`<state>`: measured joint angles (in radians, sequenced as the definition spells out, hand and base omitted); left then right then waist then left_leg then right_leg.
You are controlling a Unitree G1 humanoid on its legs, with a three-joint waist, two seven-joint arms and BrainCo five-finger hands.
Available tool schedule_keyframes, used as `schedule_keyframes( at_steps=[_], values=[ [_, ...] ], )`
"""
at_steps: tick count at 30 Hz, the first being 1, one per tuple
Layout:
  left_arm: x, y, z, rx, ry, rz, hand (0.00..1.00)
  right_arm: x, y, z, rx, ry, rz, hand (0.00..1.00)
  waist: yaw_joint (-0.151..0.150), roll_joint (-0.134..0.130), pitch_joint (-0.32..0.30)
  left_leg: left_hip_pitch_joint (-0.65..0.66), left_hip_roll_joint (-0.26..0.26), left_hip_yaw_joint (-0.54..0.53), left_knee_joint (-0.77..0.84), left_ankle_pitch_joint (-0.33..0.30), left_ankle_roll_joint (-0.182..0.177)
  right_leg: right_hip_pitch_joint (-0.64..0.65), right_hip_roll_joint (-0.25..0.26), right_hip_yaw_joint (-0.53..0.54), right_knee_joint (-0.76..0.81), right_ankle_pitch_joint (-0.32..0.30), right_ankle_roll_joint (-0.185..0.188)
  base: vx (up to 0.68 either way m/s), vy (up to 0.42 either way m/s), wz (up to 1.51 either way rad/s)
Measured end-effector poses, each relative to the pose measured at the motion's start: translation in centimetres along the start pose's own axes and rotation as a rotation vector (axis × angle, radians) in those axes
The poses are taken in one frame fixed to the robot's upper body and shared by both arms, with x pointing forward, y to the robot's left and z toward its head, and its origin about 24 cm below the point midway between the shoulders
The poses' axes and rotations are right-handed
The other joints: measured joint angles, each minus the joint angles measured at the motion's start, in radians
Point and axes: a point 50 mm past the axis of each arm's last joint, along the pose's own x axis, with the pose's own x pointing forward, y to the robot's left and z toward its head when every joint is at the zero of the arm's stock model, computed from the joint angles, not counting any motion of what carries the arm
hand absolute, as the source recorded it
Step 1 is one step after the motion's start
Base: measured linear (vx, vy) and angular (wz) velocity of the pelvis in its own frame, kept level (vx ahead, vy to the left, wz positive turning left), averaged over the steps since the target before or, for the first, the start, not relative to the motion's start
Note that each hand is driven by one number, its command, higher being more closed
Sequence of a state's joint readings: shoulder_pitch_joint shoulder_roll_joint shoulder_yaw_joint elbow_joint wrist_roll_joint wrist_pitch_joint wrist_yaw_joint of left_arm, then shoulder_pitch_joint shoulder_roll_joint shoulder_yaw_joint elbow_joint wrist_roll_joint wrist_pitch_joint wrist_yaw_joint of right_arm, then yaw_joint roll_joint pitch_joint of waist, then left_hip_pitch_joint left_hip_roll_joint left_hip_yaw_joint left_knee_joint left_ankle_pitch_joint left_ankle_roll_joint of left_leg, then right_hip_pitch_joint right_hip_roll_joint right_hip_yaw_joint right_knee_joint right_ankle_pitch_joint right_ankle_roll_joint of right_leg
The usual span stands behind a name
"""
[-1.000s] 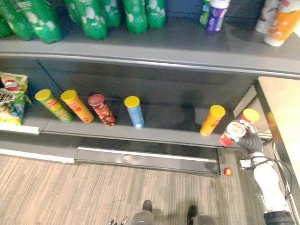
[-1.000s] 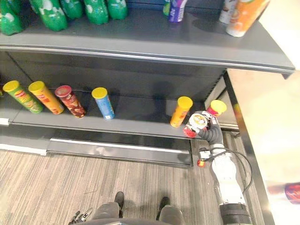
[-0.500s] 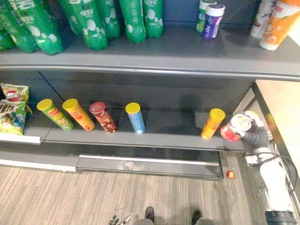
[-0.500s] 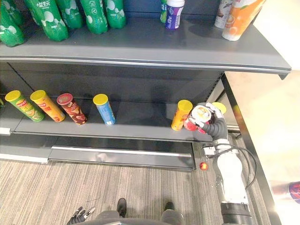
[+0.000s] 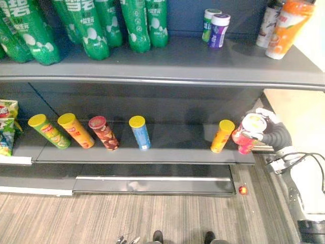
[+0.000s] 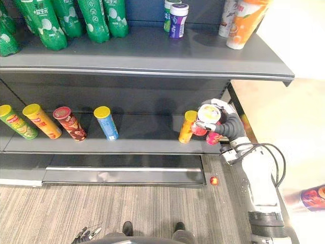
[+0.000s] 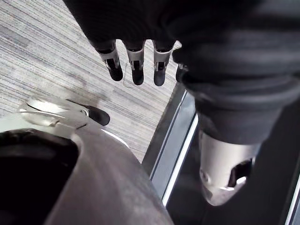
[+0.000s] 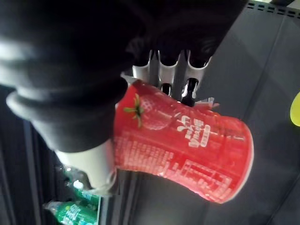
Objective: Put the gum and the chips on the shelf.
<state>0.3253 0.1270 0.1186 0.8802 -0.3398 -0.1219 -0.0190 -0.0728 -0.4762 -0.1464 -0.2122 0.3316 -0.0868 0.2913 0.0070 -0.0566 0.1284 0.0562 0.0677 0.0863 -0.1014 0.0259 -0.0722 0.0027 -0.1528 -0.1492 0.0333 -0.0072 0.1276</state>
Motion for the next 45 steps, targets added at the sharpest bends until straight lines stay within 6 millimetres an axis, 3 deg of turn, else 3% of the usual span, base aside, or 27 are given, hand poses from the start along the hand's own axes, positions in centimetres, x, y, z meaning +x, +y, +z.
schedule_keyframes(
  at_steps=[7, 14, 20, 26, 36, 40, 45],
  values=[
    [0.2, 0.7, 0.5, 0.013, -0.009, 0.014, 0.0, 0.7, 0.0, 2.0, 0.01, -0.061, 0.06, 1.0, -0.007, -0.041, -0.031, 0.017, 0.015, 0.041, -0.001, -0.004, -0.003, -0.005, 0.013, 0.04, -0.006, 0.01, -0.009, -0.01, -0.006, -0.17],
    [0.1, 1.1, 0.1, 0.018, 0.014, 0.024, 0.0, 1.5, -0.4, 4.9, -0.035, -0.147, 0.135, 1.0, -0.031, -0.045, -0.039, 0.019, 0.024, 0.049, -0.001, -0.005, -0.004, -0.005, 0.023, 0.047, -0.016, 0.015, -0.014, 0.0, -0.012, -0.05],
    [0.1, 1.2, 0.1, 0.028, 0.015, 0.026, 0.0, 2.3, -0.7, 5.9, 0.003, -0.164, 0.162, 1.0, -0.031, -0.054, -0.051, 0.02, 0.027, 0.05, -0.001, -0.004, -0.005, -0.003, 0.027, 0.047, -0.017, 0.016, -0.014, 0.0, -0.003, -0.01],
    [0.0, 1.4, -0.1, 0.03, 0.021, 0.039, 0.0, 3.4, -1.2, 5.9, 0.105, -0.155, 0.159, 1.0, -0.03, -0.064, -0.068, 0.019, 0.026, 0.043, -0.001, -0.003, -0.005, 0.0, 0.026, 0.042, -0.018, 0.016, -0.015, 0.0, 0.0, 0.02],
    [0.0, 1.5, -0.4, 0.03, 0.038, 0.045, 0.0, 6.5, -3.0, 7.1, 0.096, -0.147, 0.126, 1.0, -0.022, -0.064, -0.082, 0.018, 0.028, 0.033, -0.001, 0.001, -0.006, 0.006, 0.027, 0.031, -0.023, 0.018, -0.017, 0.0, 0.0, 0.01],
    [0.0, 1.4, -0.5, 0.031, 0.05, 0.043, 0.0, 7.9, -3.7, 6.5, 0.121, -0.103, 0.08, 1.0, -0.019, -0.062, -0.083, 0.017, 0.028, 0.014, -0.001, 0.003, -0.007, 0.021, 0.027, 0.012, -0.033, 0.023, -0.018, 0.0, -0.004, 0.14],
    [0.2, 1.2, -0.2, 0.032, 0.055, 0.041, 0.0, 9.6, -4.0, 5.5, 0.142, -0.022, 0.045, 1.0, 0.011, -0.058, -0.084, 0.015, 0.028, -0.003, -0.001, 0.008, -0.008, 0.026, 0.027, -0.006, -0.033, 0.023, -0.018, -0.01, -0.008, 0.09]
  ],
)
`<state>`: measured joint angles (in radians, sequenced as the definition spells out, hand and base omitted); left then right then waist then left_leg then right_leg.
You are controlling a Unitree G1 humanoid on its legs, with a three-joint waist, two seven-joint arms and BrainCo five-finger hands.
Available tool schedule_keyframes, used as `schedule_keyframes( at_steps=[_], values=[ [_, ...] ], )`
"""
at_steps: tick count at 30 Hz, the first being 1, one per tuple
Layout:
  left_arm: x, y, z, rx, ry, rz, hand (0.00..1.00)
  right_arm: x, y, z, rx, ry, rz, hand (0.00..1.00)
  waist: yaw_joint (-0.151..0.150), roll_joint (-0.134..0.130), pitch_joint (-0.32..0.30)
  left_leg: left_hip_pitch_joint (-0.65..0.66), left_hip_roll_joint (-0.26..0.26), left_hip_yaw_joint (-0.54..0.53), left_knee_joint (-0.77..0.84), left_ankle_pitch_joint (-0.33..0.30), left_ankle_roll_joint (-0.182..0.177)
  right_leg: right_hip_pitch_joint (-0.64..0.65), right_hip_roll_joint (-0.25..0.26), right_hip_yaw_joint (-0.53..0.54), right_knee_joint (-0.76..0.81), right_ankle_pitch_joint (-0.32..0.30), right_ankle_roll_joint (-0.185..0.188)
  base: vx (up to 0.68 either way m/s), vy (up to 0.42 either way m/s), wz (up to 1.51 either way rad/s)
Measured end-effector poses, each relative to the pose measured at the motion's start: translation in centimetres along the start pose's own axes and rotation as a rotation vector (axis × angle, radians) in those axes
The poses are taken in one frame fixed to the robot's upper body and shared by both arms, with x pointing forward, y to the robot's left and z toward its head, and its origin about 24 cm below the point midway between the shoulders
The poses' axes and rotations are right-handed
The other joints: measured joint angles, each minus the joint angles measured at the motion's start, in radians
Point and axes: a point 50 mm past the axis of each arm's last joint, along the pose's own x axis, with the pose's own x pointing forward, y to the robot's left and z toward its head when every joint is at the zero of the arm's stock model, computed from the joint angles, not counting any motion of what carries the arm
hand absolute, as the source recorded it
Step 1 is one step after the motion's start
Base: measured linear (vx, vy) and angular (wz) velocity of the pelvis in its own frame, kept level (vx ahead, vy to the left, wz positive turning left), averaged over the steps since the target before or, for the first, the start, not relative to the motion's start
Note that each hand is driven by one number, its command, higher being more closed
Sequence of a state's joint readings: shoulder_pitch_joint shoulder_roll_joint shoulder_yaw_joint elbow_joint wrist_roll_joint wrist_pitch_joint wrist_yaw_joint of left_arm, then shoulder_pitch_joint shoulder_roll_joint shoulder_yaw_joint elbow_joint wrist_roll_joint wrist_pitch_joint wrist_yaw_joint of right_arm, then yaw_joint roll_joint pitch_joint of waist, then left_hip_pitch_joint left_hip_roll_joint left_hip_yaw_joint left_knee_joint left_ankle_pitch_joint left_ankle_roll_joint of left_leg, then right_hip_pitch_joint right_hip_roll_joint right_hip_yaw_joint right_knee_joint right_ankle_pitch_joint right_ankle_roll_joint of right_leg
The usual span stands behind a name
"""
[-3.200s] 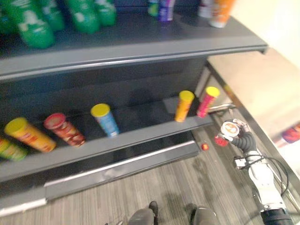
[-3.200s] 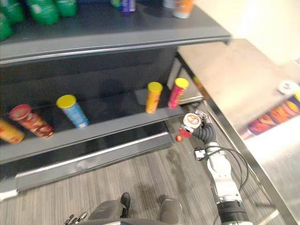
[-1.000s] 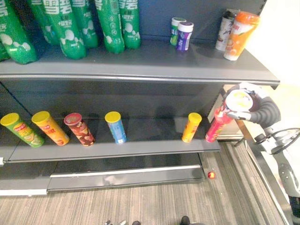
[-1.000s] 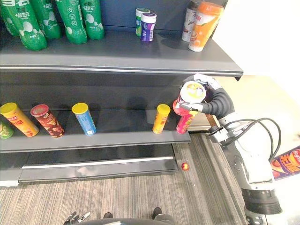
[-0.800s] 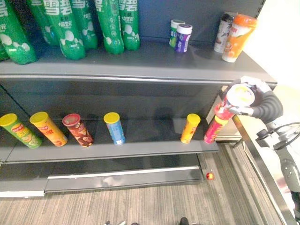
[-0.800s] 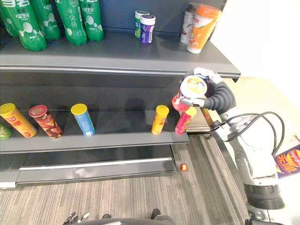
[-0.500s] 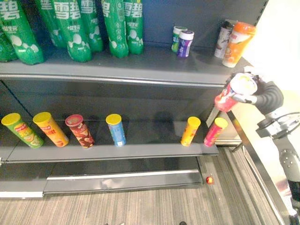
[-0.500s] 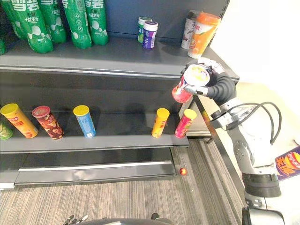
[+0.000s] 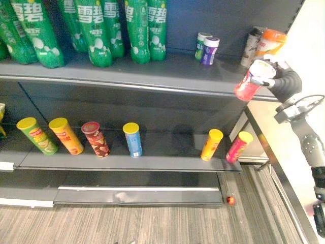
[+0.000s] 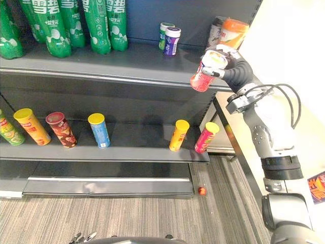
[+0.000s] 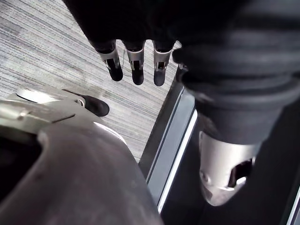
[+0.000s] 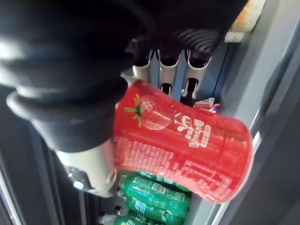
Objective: Put the gum and the chips on the shelf.
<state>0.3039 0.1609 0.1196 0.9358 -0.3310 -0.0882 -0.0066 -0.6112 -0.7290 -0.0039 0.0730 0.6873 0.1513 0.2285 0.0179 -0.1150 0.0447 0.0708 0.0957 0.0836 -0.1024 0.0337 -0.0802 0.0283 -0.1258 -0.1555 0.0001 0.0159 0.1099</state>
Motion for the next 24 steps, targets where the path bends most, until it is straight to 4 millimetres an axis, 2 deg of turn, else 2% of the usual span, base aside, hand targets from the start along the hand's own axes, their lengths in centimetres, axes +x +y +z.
schedule_keyframes(
  at_steps=[4, 8, 11, 16, 24],
  values=[
    [0.1, -0.3, 0.3, 0.004, -0.007, -0.01, 0.0, 1.1, -0.9, -0.4, 0.015, 0.046, -0.035, 1.0, 0.02, 0.003, 0.002, -0.013, -0.002, -0.019, 0.0, 0.009, -0.001, 0.002, 0.0, -0.017, 0.0, 0.0, 0.0, -0.01, -0.01, 0.13],
    [0.1, -0.5, 0.4, 0.01, -0.008, -0.019, 0.0, 2.5, -1.1, -0.1, 0.005, 0.059, -0.041, 1.0, 0.028, 0.012, 0.008, -0.016, -0.002, -0.038, 0.0, 0.016, 0.0, 0.004, 0.001, -0.034, -0.002, 0.001, -0.002, -0.02, -0.011, 0.15],
    [0.1, -0.7, 0.4, 0.009, -0.009, -0.023, 0.0, 3.2, -1.4, -0.2, 0.006, 0.08, -0.054, 1.0, 0.045, 0.017, 0.012, -0.018, 0.0, -0.045, 0.0, 0.018, 0.0, 0.015, 0.001, -0.044, -0.01, 0.003, -0.003, -0.03, -0.01, 0.08],
    [0.2, -1.0, 0.8, 0.017, -0.023, -0.036, 0.0, 4.2, -2.3, 0.6, 0.013, 0.075, -0.104, 1.0, 0.069, 0.025, 0.03, -0.029, 0.002, -0.066, 0.0, 0.025, -0.003, 0.017, 0.002, -0.063, -0.019, 0.004, -0.004, -0.02, -0.012, 0.11],
    [0.2, -1.3, 1.2, 0.021, -0.041, -0.046, 0.0, 5.4, -2.6, 1.3, -0.001, 0.082, -0.117, 1.0, 0.076, 0.023, 0.064, -0.03, 0.0, -0.082, 0.0, 0.031, -0.004, 0.029, 0.003, -0.08, -0.026, 0.006, -0.004, 0.0, -0.011, 0.05]
  ],
)
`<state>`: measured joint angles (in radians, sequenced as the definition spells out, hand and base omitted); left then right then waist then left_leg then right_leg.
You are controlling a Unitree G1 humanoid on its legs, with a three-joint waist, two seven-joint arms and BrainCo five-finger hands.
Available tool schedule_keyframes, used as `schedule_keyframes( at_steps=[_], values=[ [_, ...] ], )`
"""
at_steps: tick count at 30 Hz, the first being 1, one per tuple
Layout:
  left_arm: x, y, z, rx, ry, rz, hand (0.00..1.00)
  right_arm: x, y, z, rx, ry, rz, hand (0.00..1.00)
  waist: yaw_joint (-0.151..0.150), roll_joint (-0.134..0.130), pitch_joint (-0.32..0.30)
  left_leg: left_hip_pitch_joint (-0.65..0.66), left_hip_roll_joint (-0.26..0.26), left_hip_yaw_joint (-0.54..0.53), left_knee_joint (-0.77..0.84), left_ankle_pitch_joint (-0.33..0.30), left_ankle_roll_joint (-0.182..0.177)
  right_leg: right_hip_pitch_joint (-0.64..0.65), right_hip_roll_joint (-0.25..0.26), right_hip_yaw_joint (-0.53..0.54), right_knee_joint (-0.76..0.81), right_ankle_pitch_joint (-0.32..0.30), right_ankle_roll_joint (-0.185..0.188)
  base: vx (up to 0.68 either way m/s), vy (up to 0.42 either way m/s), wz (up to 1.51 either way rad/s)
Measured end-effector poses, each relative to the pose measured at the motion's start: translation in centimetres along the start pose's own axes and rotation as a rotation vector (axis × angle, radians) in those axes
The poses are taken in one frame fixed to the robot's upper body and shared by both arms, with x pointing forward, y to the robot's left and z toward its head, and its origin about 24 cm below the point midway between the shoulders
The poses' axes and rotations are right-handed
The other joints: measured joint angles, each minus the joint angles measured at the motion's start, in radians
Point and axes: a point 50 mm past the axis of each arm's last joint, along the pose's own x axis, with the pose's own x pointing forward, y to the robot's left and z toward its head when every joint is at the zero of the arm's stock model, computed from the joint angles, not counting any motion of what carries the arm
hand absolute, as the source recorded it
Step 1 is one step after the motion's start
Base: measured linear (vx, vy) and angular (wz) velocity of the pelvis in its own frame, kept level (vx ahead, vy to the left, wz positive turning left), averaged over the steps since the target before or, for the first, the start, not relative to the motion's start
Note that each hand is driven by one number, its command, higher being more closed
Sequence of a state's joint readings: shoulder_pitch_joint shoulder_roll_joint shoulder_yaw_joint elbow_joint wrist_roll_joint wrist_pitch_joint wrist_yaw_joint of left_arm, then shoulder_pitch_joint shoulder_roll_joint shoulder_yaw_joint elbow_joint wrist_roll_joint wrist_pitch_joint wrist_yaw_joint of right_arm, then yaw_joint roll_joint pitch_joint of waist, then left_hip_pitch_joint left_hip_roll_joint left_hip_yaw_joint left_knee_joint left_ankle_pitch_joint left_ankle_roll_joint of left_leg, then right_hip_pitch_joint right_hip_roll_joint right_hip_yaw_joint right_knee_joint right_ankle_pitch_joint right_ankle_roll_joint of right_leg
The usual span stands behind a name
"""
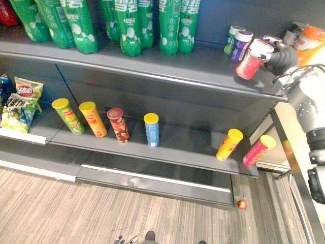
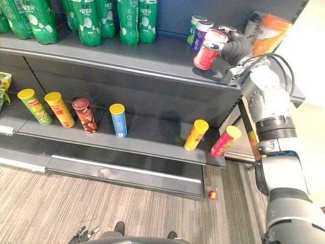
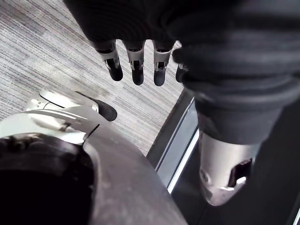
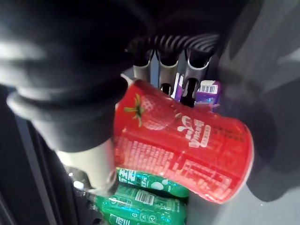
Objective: Put the gum and the chips on the shelf.
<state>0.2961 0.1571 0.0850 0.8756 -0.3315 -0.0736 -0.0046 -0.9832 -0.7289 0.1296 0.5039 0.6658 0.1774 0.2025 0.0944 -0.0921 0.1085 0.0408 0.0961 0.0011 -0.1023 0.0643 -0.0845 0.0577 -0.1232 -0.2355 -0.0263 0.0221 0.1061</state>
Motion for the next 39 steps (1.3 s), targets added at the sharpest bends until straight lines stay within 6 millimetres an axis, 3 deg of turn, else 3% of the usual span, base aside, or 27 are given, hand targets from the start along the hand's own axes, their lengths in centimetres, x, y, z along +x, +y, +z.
schedule_keyframes(
  at_steps=[5, 21, 22, 29, 39],
  values=[
    [0.0, -0.1, 0.1, 0.0, -0.004, -0.001, 0.0, 0.1, -0.5, -0.8, 0.007, 0.044, -0.026, 1.0, 0.008, -0.001, 0.007, -0.001, 0.002, -0.005, 0.0, 0.0, 0.0, 0.001, 0.006, -0.005, -0.005, 0.0, 0.001, 0.0, -0.006, 0.02],
    [0.2, -0.5, 0.8, 0.003, -0.026, -0.014, 0.0, 1.0, -0.4, 0.6, -0.003, 0.021, -0.019, 1.0, 0.022, 0.004, 0.042, -0.001, 0.002, -0.01, 0.0, 0.001, -0.001, 0.006, 0.007, -0.012, -0.005, 0.0, 0.0, 0.0, -0.002, 0.01],
    [0.2, -0.5, 0.8, 0.004, -0.027, -0.015, 0.0, 1.0, -0.4, 0.6, -0.003, 0.018, -0.019, 0.0, 0.023, 0.004, 0.043, -0.001, 0.002, -0.011, 0.0, 0.001, -0.001, 0.006, 0.007, -0.012, -0.005, 0.0, 0.0, 0.0, 0.0, 0.0],
    [0.3, -0.5, 1.0, 0.006, -0.031, -0.017, 0.0, 1.1, -0.4, -0.5, -0.046, 0.075, -0.006, 0.0, 0.023, 0.003, 0.049, -0.002, 0.002, -0.011, 0.0, 0.001, -0.001, 0.005, 0.007, -0.013, -0.005, 0.0, 0.0, 0.0, 0.0, 0.0],
    [0.3, -0.5, 1.0, 0.007, -0.023, -0.017, 0.0, 1.1, -0.3, -0.3, -0.049, 0.069, -0.007, 0.0, 0.023, 0.003, 0.049, -0.001, 0.003, -0.01, 0.0, 0.001, -0.001, 0.005, 0.008, -0.012, -0.005, 0.0, 0.0, 0.0, 0.0, 0.0]
  ],
)
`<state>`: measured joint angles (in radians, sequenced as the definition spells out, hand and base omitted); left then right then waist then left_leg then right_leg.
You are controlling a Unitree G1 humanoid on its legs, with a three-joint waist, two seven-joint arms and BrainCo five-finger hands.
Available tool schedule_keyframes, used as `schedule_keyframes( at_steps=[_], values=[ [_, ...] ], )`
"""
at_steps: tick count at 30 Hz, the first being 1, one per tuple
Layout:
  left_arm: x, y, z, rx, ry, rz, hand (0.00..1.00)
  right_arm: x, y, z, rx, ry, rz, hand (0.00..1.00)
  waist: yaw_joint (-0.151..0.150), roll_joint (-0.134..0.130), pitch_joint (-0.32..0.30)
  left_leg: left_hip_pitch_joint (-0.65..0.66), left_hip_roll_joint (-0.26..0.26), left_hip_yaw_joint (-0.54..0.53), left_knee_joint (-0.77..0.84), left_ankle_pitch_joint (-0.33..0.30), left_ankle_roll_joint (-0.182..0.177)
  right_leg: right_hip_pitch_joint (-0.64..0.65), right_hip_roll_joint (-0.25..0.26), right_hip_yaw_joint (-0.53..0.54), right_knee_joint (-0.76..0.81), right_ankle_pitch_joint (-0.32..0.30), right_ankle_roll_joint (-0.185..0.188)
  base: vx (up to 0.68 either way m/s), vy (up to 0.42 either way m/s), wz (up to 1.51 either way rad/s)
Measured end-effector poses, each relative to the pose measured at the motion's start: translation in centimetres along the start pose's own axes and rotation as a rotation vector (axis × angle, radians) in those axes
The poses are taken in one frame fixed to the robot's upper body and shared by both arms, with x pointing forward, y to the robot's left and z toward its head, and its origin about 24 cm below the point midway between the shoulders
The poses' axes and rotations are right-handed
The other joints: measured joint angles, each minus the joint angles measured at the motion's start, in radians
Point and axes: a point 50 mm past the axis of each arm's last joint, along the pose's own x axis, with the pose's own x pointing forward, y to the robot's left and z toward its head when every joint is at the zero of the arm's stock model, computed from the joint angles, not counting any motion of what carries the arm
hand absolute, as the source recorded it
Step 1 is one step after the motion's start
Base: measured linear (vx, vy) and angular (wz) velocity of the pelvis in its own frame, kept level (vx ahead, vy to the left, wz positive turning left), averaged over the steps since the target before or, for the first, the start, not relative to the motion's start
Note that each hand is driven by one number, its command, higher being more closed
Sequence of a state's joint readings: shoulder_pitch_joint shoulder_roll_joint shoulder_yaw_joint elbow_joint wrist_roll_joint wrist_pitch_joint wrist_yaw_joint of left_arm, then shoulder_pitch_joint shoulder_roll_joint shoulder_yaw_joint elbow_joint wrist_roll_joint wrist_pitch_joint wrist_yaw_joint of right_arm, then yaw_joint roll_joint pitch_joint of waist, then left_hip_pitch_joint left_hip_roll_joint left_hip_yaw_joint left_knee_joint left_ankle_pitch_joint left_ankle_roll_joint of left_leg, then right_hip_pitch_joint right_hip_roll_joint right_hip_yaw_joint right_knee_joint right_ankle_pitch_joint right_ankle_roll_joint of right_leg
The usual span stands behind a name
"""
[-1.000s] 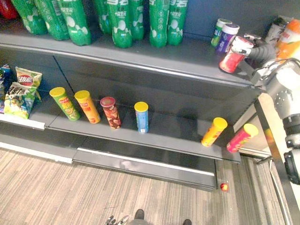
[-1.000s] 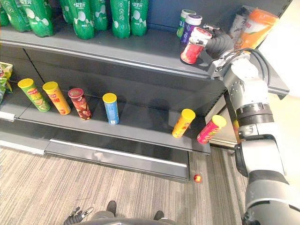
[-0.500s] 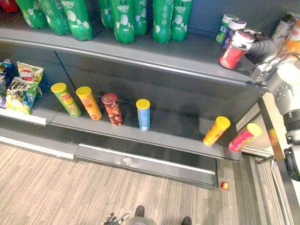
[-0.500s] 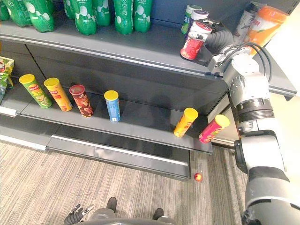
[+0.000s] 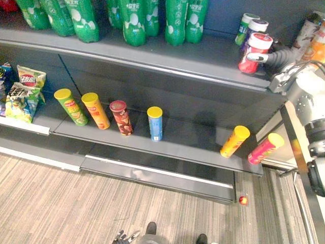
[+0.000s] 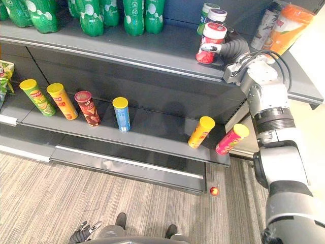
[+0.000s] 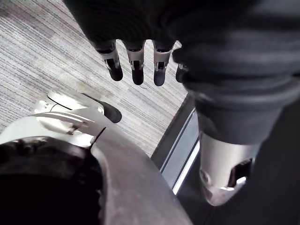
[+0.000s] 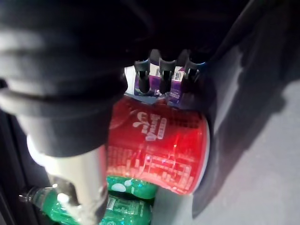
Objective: Put the gum and the chips on the shelf.
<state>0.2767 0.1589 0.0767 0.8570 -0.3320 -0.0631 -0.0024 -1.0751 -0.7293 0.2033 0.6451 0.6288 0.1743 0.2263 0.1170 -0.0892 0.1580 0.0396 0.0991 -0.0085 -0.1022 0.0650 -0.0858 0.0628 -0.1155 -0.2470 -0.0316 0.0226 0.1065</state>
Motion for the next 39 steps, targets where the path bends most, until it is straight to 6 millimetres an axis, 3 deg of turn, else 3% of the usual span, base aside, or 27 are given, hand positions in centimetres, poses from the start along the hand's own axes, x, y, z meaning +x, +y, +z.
schedule_keyframes(
  at_steps=[5, 11, 20, 29, 33, 37, 39],
  values=[
    [0.0, 0.0, 0.0, 0.0, 0.0, 0.0, 0.0, 0.1, -0.1, 0.6, -0.001, -0.024, -0.025, 0.0, 0.0, 0.0, 0.0, 0.002, 0.002, 0.005, 0.0, 0.0, 0.0, -0.001, 0.002, 0.006, 0.0, 0.0, 0.0, 0.0, 0.0, -0.03],
    [0.0, 0.0, 0.0, 0.001, 0.0, -0.001, 0.0, 0.5, -0.3, 3.5, -0.013, -0.131, -0.083, 0.0, -0.001, 0.0, 0.0, 0.009, 0.005, 0.021, 0.0, -0.001, -0.001, -0.001, 0.005, 0.02, -0.004, 0.007, -0.003, 0.0, -0.002, -0.08],
    [0.0, 0.0, 0.0, 0.002, -0.002, -0.003, 0.0, -0.6, -0.7, 7.1, -0.045, -0.298, -0.135, 0.0, -0.004, 0.0, 0.0, 0.015, 0.008, 0.039, 0.0, -0.002, -0.002, -0.005, 0.007, 0.037, -0.004, 0.007, -0.003, -0.02, -0.008, -0.06],
    [0.1, 0.1, 0.0, 0.006, -0.005, 0.001, 0.0, -2.3, 2.0, 10.1, -0.092, -0.482, -0.038, 0.0, -0.022, -0.002, -0.001, 0.018, 0.013, 0.056, 0.0, -0.005, -0.005, -0.01, 0.01, 0.055, -0.003, 0.007, -0.003, -0.01, -0.008, -0.06],
    [0.0, 0.2, -0.1, 0.007, -0.005, 0.004, 0.0, -5.3, 2.7, 9.2, -0.097, -0.571, 0.02, 0.0, -0.035, -0.005, -0.006, 0.02, 0.015, 0.082, 0.0, -0.007, -0.005, -0.027, 0.014, 0.081, 0.002, 0.011, -0.006, 0.0, -0.006, -0.18],
    [-0.1, 0.4, -0.8, 0.005, 0.026, 0.015, 0.0, -8.9, 5.1, 5.4, -0.089, -0.549, 0.162, 0.0, -0.061, -0.007, -0.038, 0.017, 0.02, 0.104, 0.0, -0.014, -0.008, -0.04, 0.02, 0.101, 0.002, 0.011, -0.006, 0.01, -0.004, -0.17],
    [-0.2, 0.7, -1.3, 0.005, 0.041, 0.022, 0.0, -10.3, 6.7, 2.4, -0.028, -0.491, 0.247, 0.0, -0.083, -0.008, -0.05, 0.025, 0.027, 0.121, 0.0, -0.02, -0.011, -0.039, 0.021, 0.119, 0.002, 0.011, -0.006, -0.01, -0.001, -0.28]
  ],
)
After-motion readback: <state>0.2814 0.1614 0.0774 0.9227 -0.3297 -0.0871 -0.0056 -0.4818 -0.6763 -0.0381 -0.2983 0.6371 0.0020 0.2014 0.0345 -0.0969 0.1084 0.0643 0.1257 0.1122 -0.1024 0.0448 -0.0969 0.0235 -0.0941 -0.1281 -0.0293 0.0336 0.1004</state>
